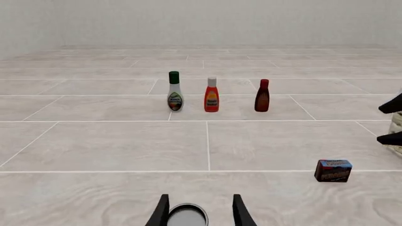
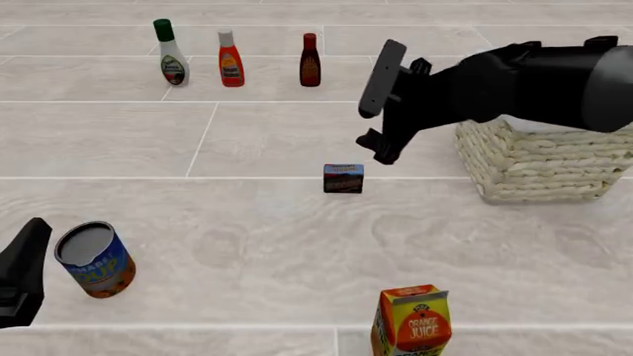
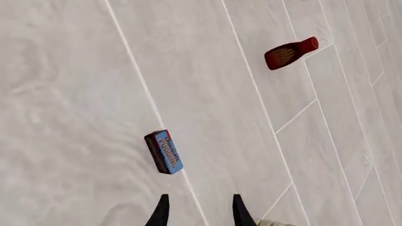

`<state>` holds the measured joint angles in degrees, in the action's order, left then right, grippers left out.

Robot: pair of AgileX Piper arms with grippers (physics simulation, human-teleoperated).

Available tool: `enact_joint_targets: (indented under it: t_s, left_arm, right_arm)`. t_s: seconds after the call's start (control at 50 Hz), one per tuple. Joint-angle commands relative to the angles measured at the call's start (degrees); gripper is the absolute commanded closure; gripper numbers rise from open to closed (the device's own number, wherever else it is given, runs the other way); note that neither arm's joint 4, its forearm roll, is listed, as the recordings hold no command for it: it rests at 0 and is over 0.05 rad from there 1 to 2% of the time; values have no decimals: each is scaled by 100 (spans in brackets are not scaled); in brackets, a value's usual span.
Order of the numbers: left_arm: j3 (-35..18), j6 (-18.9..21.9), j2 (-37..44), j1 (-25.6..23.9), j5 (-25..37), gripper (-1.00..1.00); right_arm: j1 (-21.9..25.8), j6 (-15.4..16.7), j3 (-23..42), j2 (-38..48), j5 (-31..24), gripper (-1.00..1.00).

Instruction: Pick the chocolate pudding and place it in the basket.

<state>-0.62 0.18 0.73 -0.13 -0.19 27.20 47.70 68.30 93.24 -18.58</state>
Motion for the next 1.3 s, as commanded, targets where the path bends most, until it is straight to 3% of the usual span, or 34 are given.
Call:
enact_joint_targets:
  t_s: [0.02, 0.28, 0.48, 0.84, 1.3]
  left_arm:
    - [15, 2, -40, 7, 23, -100]
    - [15, 1, -39, 5, 22, -100]
    - [15, 1, -40, 6, 22, -100]
    - [15, 0, -40, 7, 22, -100]
    - [15, 1, -40, 5, 22, -100]
  right_arm:
    - [116, 395, 297, 336, -342, -100]
    - [93, 532, 796, 854, -535, -100]
    - [-19, 860, 957, 1197, -528, -100]
    - [-45, 1157, 1280, 1842, -499, -100]
    - [-45, 1115, 1650, 2432, -509, -100]
